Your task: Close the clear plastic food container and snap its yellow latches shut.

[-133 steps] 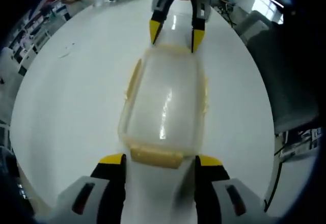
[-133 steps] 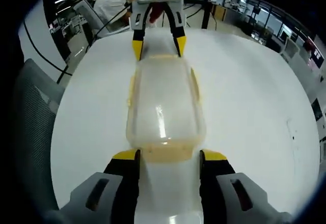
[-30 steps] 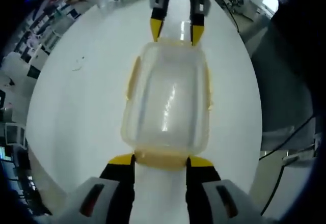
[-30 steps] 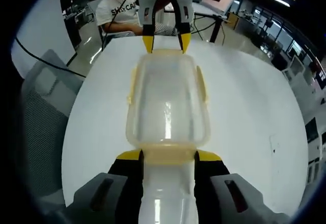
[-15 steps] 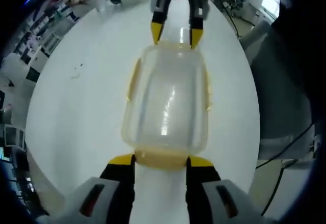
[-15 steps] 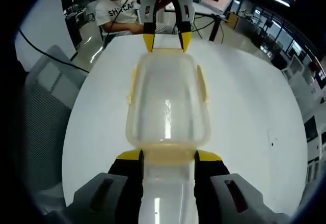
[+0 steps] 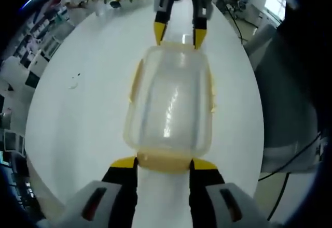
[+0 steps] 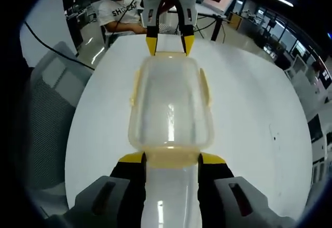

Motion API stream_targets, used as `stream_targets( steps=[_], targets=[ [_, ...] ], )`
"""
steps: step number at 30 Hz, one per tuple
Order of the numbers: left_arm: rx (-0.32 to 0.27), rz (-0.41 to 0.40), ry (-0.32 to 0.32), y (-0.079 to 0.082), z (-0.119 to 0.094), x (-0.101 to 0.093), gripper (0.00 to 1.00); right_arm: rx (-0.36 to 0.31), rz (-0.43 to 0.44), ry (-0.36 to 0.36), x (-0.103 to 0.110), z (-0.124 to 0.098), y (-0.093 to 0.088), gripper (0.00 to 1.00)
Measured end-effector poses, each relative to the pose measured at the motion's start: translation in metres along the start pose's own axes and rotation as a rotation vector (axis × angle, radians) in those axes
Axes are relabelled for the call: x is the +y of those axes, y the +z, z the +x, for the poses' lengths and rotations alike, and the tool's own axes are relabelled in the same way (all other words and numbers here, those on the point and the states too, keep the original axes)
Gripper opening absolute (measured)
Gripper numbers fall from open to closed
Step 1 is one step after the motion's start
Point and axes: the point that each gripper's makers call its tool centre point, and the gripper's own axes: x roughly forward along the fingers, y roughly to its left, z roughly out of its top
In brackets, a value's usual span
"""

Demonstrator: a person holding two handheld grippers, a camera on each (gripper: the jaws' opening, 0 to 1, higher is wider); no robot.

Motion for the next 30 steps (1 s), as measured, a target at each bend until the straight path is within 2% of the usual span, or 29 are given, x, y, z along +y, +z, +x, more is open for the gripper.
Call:
stream_targets(
  steps=[7,21,30],
  targets=[
    [-0.018,0.012,0.007,0.015,0.006,-0.003,0.33,0.010,0.005,-0.006,0.002,-0.007,-0.014,0.35],
    [-0.049,0.006,-0.018,0.040,0.020,-0.013,0.33,0.019,0.010,-0.007,0.008,-0.021,-0.040,0.35],
    [-0.065,0.025,-0.031,0.067,0.031,-0.018,0.33,0.025,0.032,-0.005,0.011,-0.037,-0.064,0.35]
  ],
)
